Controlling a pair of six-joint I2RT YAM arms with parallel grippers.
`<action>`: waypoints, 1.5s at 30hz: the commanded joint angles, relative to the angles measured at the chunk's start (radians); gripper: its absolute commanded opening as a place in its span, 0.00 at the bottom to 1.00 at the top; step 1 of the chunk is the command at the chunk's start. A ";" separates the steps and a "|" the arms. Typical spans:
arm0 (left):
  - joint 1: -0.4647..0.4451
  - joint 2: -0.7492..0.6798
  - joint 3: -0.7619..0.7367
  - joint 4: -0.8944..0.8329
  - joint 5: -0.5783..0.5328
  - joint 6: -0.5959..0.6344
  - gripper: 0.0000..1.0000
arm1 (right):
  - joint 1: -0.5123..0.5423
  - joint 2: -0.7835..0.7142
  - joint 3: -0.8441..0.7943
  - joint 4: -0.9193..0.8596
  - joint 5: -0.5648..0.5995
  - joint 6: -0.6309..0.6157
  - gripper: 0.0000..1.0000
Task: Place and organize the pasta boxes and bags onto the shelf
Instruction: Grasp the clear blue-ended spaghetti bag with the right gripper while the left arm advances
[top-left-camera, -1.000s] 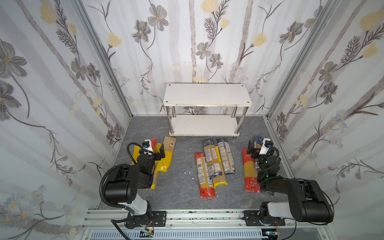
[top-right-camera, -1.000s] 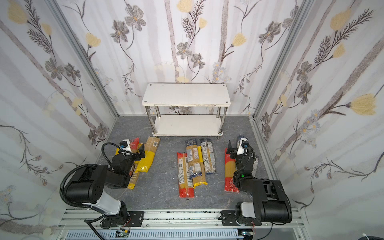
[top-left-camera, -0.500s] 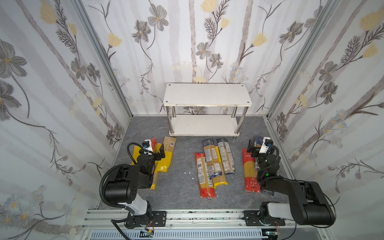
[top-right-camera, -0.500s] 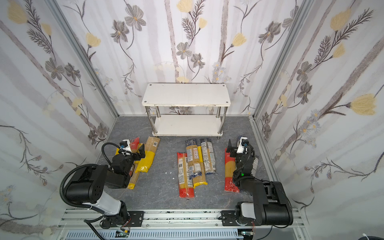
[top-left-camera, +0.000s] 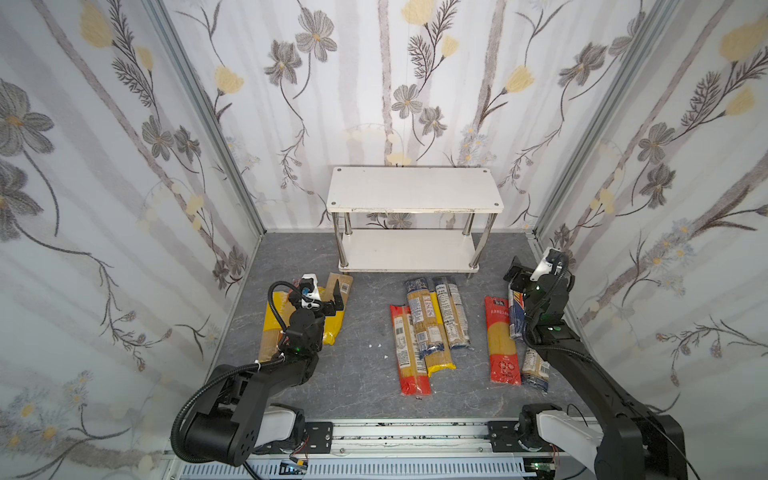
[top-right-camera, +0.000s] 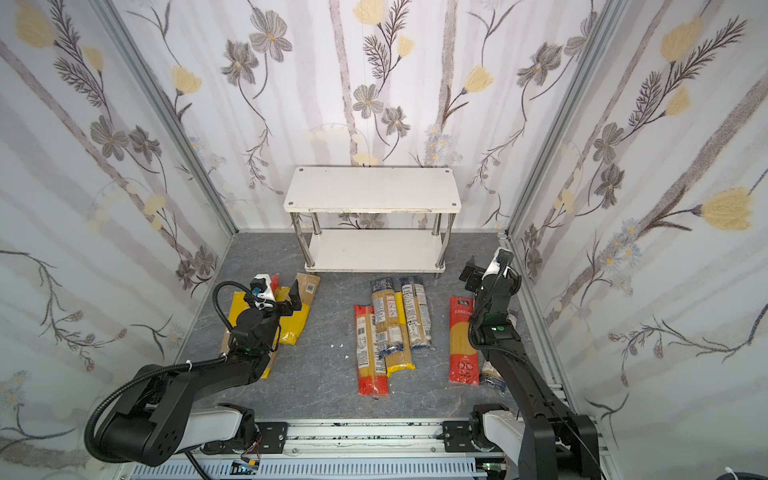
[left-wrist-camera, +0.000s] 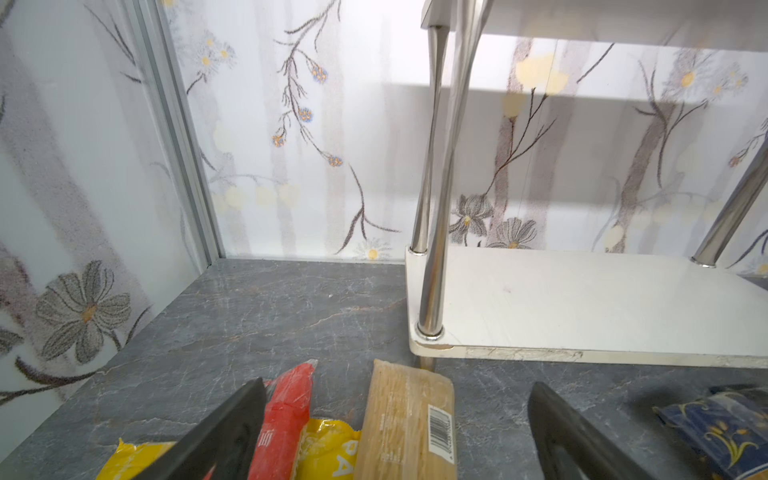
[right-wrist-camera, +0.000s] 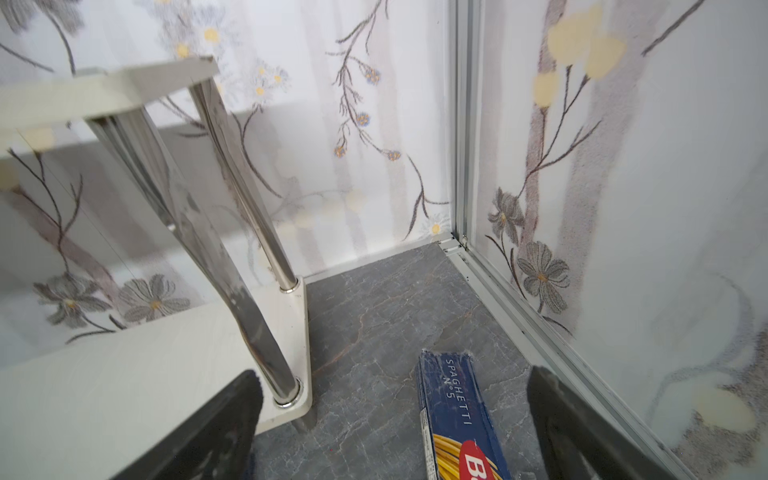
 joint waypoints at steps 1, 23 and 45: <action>-0.078 -0.085 0.043 -0.165 -0.118 -0.046 1.00 | 0.005 -0.071 0.020 -0.216 -0.053 0.087 1.00; -0.545 -0.471 0.183 -0.977 -0.213 -0.544 1.00 | 0.569 0.020 -0.008 -0.493 -0.149 0.338 0.90; -0.564 -0.411 0.309 -1.159 -0.122 -0.480 1.00 | 0.781 0.512 0.127 -0.426 -0.068 0.391 0.92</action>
